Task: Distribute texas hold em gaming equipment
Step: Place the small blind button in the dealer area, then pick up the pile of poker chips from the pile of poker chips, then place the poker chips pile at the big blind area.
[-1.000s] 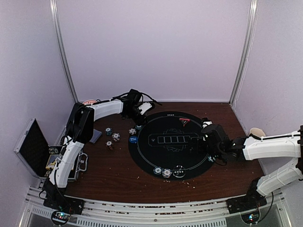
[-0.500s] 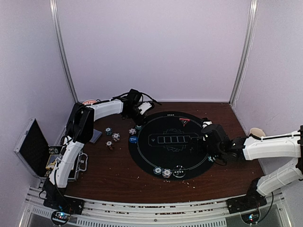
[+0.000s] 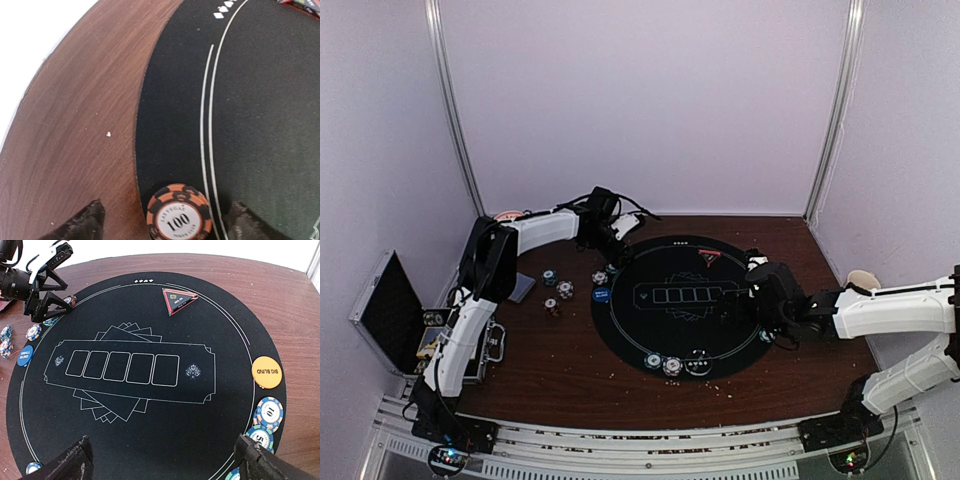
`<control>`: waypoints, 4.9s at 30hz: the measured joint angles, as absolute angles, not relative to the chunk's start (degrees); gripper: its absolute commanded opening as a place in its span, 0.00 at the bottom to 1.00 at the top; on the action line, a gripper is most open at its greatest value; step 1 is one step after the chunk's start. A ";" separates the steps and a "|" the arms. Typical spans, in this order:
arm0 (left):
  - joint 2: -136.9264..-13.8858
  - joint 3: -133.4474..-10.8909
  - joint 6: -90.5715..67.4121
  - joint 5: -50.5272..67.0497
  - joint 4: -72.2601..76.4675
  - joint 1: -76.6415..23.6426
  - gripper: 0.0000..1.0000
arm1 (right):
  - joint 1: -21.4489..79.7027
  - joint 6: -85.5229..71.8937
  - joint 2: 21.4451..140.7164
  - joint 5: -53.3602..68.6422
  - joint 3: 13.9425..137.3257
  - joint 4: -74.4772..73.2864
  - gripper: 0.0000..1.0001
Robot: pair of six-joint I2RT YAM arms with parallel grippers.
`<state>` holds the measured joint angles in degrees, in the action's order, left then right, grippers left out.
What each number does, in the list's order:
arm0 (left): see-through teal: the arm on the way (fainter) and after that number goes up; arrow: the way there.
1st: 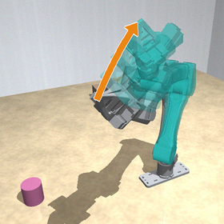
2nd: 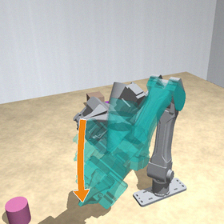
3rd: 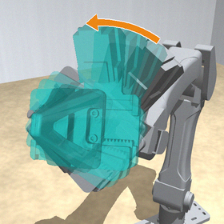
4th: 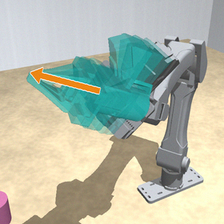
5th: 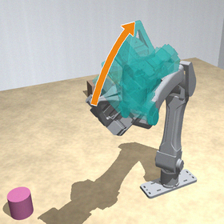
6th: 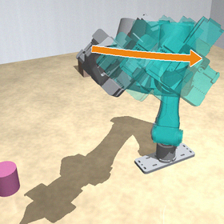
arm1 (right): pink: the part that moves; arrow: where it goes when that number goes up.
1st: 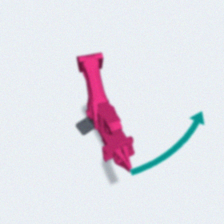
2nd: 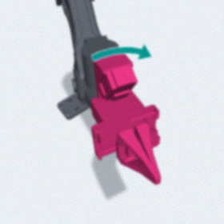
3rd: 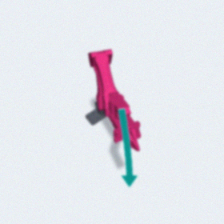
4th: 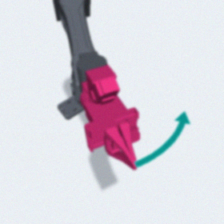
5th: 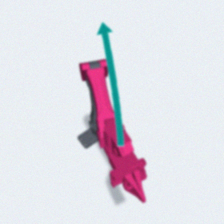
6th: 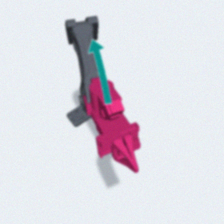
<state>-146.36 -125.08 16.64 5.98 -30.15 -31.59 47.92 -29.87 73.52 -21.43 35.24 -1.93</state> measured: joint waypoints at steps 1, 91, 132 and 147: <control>-146.12 -125.08 16.86 6.11 -30.52 -31.66 0.98 | 47.92 -29.89 73.52 -21.43 35.24 -1.93 1.00; -102.37 -62.39 27.49 13.54 -29.43 -20.56 0.51 | 47.94 -29.87 72.84 -21.67 35.24 -1.98 1.00; -108.84 -92.09 25.80 14.15 -40.18 -43.99 0.25 | 47.92 -33.08 61.45 -32.58 31.90 -1.91 1.00; -135.22 -123.02 17.78 16.05 -41.39 -60.10 0.24 | 47.72 -40.18 36.14 -48.47 25.32 -4.93 1.00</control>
